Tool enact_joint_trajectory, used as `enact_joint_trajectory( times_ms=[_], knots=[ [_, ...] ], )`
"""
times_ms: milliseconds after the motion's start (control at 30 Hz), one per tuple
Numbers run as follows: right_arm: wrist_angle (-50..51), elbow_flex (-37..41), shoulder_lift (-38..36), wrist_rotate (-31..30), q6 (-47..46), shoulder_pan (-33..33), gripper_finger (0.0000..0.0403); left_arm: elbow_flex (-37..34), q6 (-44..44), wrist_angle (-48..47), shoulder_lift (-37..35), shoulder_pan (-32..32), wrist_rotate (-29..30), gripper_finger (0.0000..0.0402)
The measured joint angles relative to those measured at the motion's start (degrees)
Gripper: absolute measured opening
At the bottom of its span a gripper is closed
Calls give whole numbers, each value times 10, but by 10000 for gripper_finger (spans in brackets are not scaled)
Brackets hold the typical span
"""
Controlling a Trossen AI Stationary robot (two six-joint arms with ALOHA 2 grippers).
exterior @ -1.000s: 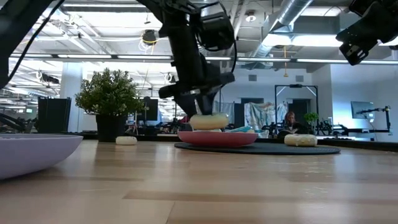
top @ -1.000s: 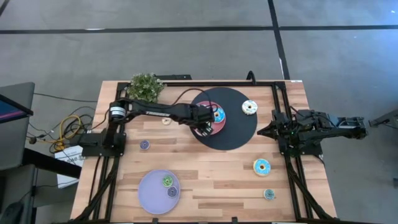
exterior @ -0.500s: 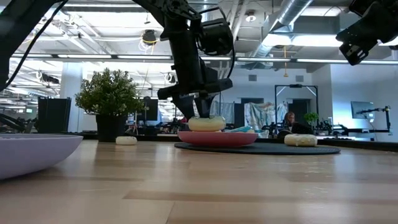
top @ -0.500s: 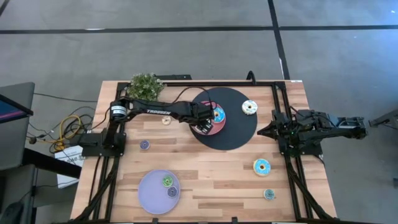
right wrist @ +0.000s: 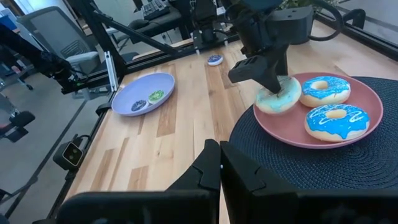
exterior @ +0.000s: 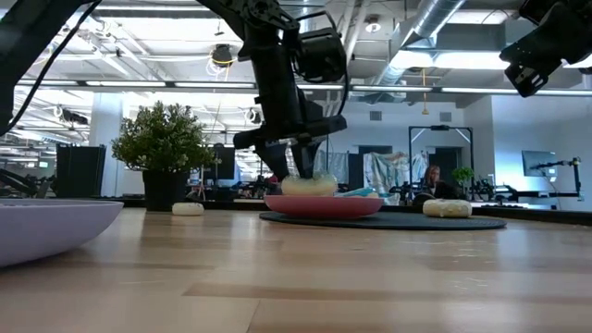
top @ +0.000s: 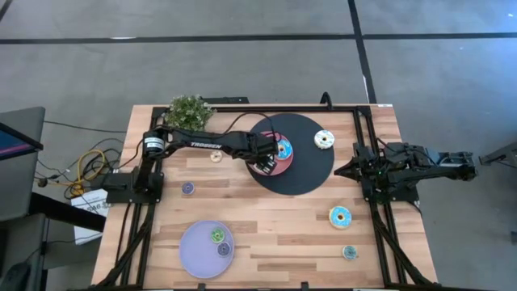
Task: Pick & Place donuts
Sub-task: Put the big light blue donut on the pink plate, then put the small white donut on the purple plate
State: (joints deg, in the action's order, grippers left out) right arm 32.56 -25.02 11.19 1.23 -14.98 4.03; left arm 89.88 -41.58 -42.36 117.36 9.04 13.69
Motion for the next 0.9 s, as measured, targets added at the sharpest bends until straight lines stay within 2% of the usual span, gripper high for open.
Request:
enact_joint_trajectory(
  times_ms=[300,400,500,633,733,833,900],
  knots=[
    [0,0,0,0,0,0,0,0,-5,-10,0,1,0,274],
    [0,0,0,0,0,0,0,14,-15,-48,0,2,-4,285],
    [0,0,0,-1,0,0,0,43,-16,-85,-1,1,25,286],
    [0,0,0,-2,0,0,0,104,-12,-165,-2,-9,83,277],
    [0,0,0,-4,0,0,0,135,1,-218,-3,-18,97,260],
    [0,0,0,-13,0,0,0,138,2,-262,-3,-21,85,218],
    [0,0,0,-14,0,0,0,127,3,-273,-3,-25,74,174]
  ],
)
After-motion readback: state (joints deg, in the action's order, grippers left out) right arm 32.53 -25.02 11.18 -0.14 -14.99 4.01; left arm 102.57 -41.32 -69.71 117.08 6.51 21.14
